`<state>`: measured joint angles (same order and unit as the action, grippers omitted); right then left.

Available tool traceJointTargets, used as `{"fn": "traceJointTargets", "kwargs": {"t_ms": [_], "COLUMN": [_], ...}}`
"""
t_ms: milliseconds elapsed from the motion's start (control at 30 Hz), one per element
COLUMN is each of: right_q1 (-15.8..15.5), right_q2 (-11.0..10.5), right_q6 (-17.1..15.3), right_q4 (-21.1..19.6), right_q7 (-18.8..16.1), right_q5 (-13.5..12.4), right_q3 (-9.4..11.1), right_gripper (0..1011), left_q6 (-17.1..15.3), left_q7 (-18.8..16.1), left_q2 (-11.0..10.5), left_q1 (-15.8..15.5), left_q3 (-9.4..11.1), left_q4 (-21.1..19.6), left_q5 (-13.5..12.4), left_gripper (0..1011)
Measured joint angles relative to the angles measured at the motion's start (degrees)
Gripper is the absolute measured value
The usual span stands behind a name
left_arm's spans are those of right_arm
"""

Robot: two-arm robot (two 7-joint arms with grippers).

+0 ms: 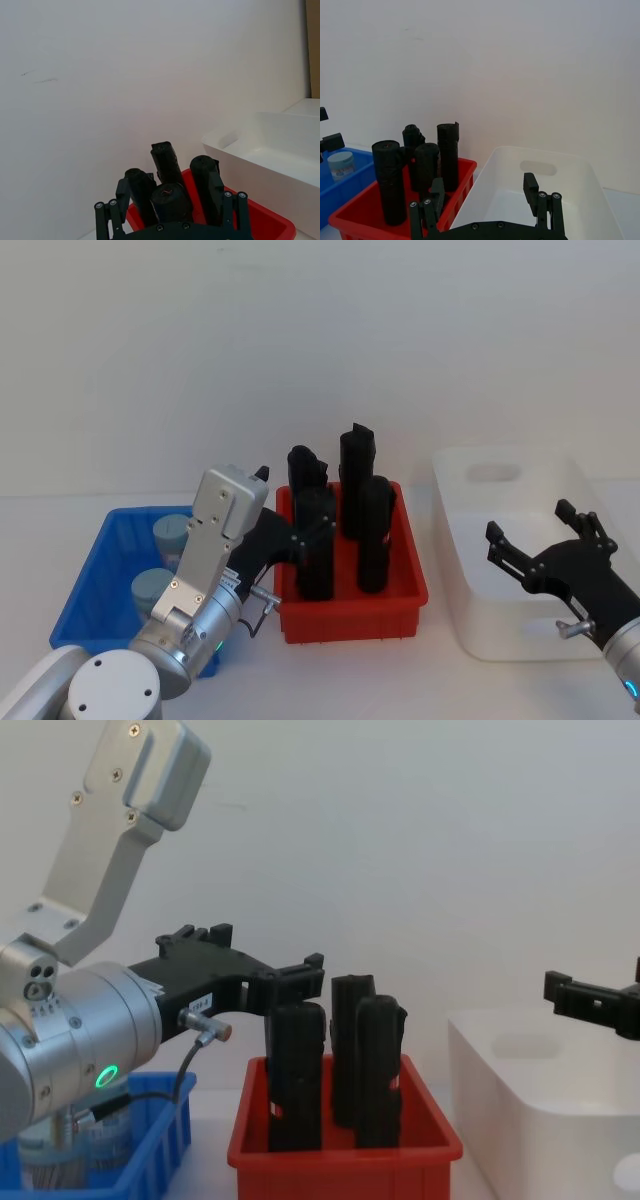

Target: Pick the cotton swabs from the blue box and place them into the white box.

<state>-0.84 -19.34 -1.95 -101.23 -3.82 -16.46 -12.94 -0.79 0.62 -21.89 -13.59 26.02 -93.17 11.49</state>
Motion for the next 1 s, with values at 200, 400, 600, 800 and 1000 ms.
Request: {"fn": "traceJointTargets", "kwargs": {"t_ms": [200,400,600,800,1000], "right_q1": [0.0,0.0,0.0,0.0,0.0], "right_q2": [0.0,0.0,0.0,0.0,0.0], "right_q6": [0.0,0.0,0.0,0.0,0.0], "right_q4": [0.0,0.0,0.0,0.0,0.0], "right_q7": [0.0,0.0,0.0,0.0,0.0], "right_q5": [0.0,0.0,0.0,0.0,0.0], "right_q3": [0.0,0.0,0.0,0.0,0.0], "right_gripper": [1002,1002,1002,1001,1001], "left_q6": [0.0,0.0,0.0,0.0,0.0], "left_q7": [0.0,0.0,0.0,0.0,0.0], "left_q2": [0.0,0.0,0.0,0.0,0.0], "left_q1": [0.0,0.0,0.0,0.0,0.0], "left_q3": [0.0,0.0,0.0,0.0,0.0], "left_q4": [0.0,0.0,0.0,0.0,0.0], "left_q5": [0.0,0.0,0.0,0.0,0.0], "left_gripper": [1004,1004,1004,1004,1004]}}
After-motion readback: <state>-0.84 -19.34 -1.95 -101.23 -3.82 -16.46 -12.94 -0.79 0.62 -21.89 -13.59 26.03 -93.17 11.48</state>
